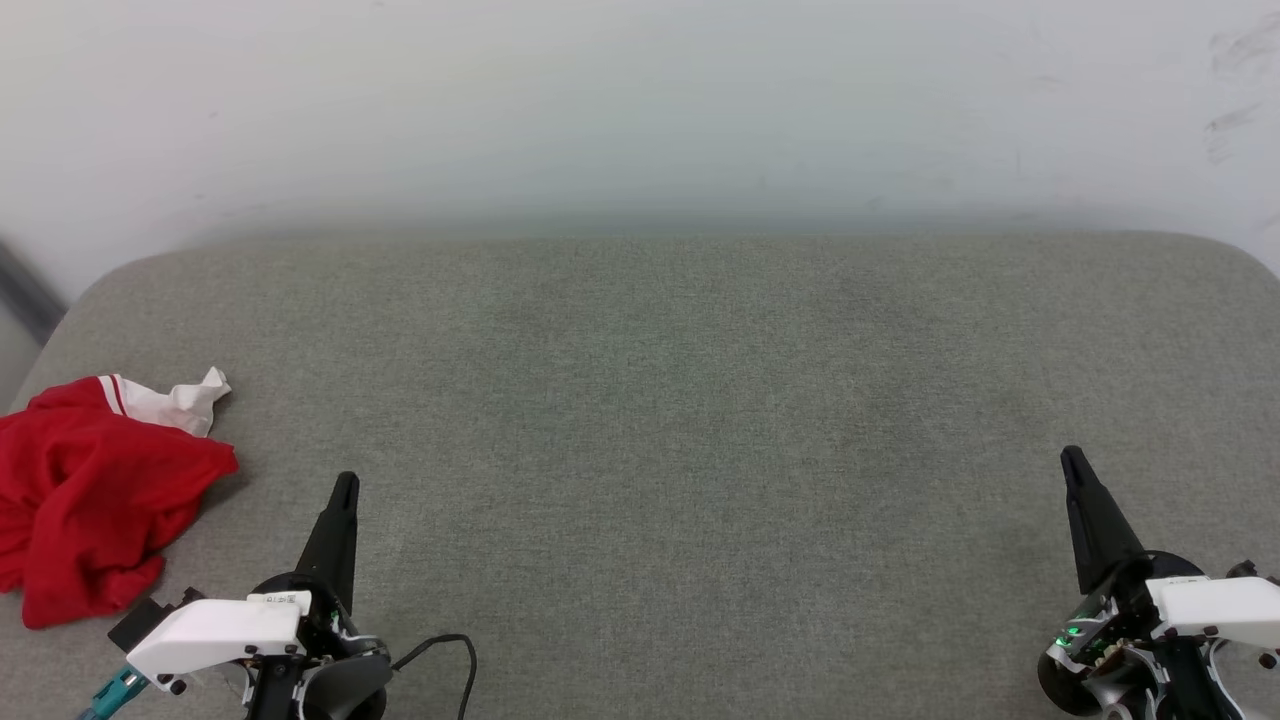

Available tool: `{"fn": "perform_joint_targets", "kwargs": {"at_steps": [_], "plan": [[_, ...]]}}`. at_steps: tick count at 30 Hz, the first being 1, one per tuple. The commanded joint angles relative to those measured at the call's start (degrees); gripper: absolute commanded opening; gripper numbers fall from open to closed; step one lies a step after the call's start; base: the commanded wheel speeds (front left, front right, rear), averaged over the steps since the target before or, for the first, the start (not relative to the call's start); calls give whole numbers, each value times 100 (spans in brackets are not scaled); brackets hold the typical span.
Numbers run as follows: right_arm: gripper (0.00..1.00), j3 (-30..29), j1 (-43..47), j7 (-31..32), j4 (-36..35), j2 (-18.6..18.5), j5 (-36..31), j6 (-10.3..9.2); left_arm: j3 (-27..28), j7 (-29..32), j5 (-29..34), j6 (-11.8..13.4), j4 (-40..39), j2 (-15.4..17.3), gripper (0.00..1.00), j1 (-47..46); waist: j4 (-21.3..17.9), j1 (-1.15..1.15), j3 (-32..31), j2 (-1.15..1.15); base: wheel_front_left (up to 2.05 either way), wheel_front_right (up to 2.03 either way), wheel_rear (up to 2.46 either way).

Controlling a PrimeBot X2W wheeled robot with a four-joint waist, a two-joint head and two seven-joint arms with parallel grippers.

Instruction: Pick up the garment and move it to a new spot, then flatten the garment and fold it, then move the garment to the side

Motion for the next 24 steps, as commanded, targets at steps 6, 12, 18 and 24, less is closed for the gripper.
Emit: {"fn": "perform_joint_targets", "kwargs": {"at_steps": [6,12,18,24], "plan": [[0,1,-69,-1,4,22,23,-2,7,9,4,-18,-5,-11,0,-46,0,0,0,0,0,0,0],[0,1,-69,-2,4,22,23,-2,7,9,4,-19,-5,-11,0,-46,0,0,0,0,0,0,0],[0,1,-69,-1,4,22,23,-2,7,8,4,-18,-5,-11,0,-46,0,0,0,0,0,0,0],[0,1,-69,-1,4,22,23,-2,7,8,5,-18,-5,-11,0,-46,0,0,0,0,0,0,0]]}}
